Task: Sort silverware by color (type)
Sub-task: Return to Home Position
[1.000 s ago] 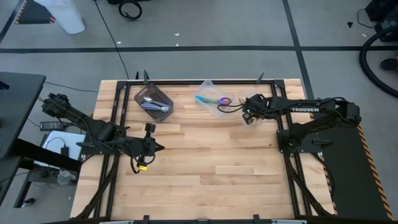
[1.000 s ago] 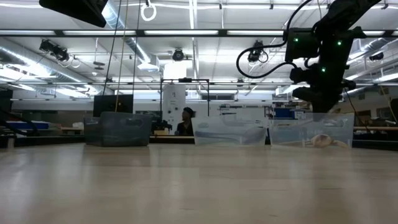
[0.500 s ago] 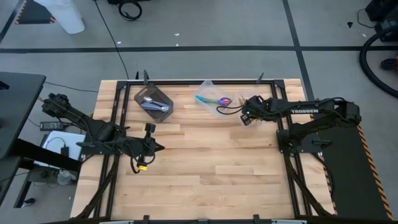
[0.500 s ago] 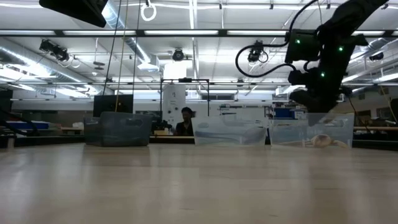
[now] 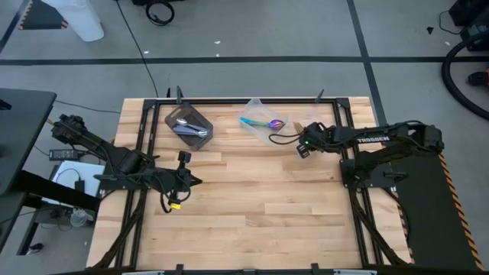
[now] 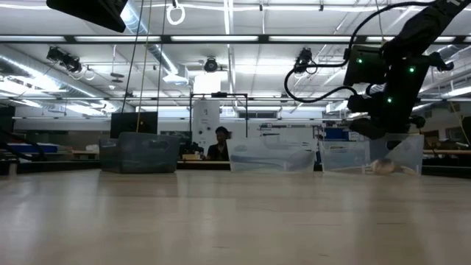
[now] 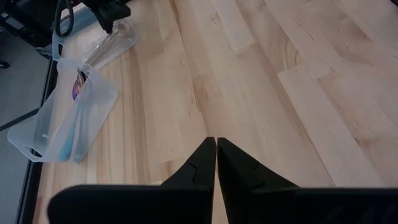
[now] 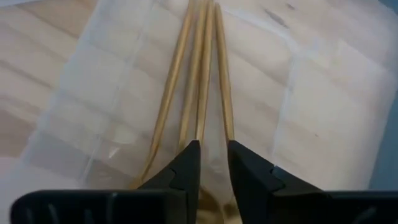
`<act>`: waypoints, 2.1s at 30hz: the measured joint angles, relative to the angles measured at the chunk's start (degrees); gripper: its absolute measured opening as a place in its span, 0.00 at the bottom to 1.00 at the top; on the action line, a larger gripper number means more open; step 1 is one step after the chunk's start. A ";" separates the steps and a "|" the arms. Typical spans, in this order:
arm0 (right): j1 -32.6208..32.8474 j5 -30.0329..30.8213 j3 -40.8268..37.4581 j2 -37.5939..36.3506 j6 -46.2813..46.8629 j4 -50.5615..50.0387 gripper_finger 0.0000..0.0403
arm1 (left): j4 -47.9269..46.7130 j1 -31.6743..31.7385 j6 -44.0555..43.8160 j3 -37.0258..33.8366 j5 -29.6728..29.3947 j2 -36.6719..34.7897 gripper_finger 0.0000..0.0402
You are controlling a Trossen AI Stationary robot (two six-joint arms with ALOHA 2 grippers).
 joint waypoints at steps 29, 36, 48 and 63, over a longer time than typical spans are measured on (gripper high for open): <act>7.20 -2.90 11.07 -22.44 -12.44 -5.54 0.20 | -0.09 0.00 -1.48 0.02 0.00 0.01 0.06; 9.46 -4.55 5.86 -33.66 -12.35 -2.00 0.20 | -0.07 -0.02 -1.50 0.02 0.00 -0.01 0.06; 10.79 -9.45 -1.95 -46.72 -15.11 5.67 0.20 | -0.07 -0.01 -1.51 0.02 0.00 0.00 0.06; 10.79 -16.04 -20.80 -52.00 -20.56 37.86 0.20 | -0.06 0.00 -1.52 0.02 0.00 0.01 0.06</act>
